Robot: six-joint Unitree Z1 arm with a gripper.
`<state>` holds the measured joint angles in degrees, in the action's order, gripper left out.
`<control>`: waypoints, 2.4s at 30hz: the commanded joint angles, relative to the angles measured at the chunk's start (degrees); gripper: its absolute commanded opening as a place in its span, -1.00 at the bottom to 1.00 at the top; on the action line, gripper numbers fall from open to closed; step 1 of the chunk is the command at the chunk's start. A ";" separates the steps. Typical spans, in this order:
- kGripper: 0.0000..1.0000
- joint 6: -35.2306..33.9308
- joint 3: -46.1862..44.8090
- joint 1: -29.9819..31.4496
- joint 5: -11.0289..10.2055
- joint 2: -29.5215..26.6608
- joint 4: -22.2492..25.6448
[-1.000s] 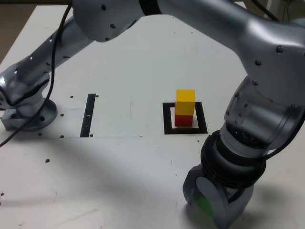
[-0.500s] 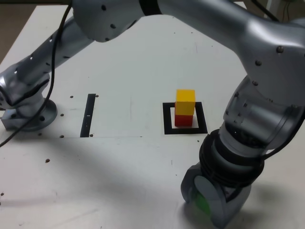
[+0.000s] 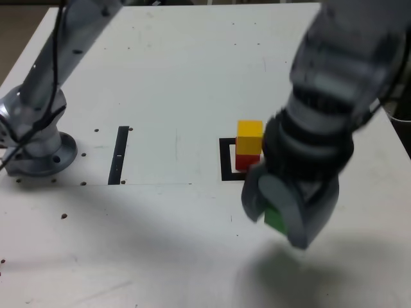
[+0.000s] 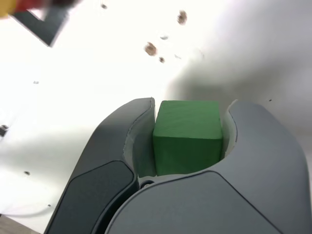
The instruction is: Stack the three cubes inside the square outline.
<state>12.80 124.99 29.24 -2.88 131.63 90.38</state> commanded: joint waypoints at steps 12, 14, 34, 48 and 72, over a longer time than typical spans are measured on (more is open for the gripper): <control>-0.17 -2.69 -5.15 -8.46 1.01 -8.00 2.47; -0.17 -3.60 -6.64 -9.87 1.12 -9.12 2.61; -0.17 -9.05 -15.15 -21.16 2.16 -13.74 2.53; -0.17 -9.57 -15.76 -24.22 4.97 -12.80 1.69; -0.17 -8.71 -17.54 -25.20 6.37 -10.23 -0.52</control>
<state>3.93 107.77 4.12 3.38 120.86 89.76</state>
